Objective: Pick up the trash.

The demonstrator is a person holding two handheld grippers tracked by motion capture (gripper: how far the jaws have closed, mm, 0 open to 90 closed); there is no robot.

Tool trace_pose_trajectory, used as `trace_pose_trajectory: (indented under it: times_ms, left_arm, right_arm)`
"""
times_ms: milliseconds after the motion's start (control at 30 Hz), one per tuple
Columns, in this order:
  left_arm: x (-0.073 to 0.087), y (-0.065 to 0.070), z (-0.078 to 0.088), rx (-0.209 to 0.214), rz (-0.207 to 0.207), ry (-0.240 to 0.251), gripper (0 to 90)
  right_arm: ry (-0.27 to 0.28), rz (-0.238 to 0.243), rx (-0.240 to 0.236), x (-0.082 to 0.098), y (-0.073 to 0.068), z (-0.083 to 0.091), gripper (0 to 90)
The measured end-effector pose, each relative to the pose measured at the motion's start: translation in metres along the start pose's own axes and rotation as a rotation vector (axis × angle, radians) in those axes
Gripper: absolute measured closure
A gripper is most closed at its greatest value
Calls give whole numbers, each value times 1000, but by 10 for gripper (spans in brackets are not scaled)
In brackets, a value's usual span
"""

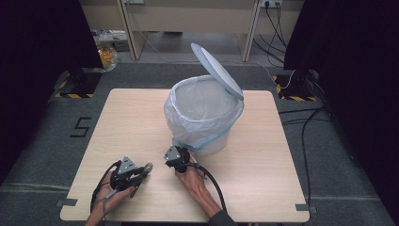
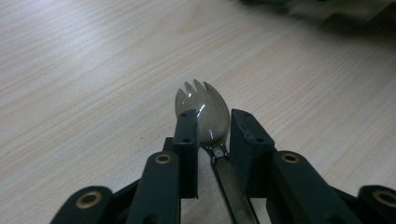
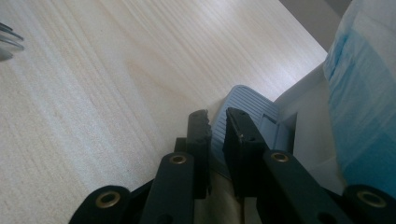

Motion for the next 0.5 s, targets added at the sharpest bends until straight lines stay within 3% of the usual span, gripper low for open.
trace_pose_trajectory:
  times_ms: [167, 500]
  left_arm:
    - [3, 4, 3, -16, 8, -15, 631]
    - [4, 5, 4, -8, 23, -17, 784]
  right_arm:
    - [-1, -3, 1, 0, 0, 0, 800]
    - [-1, 2, 4, 0, 0, 0, 800]
Point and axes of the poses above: each handheld gripper's, and its own axes: z roughly backward along the jaws, x roughly out of its underside, y roughly to its right, the point moved 10 cm from there along -z, roughly forward along the jaws, and after that the axes turned 1 degree about -y, right-handed, at the moved point
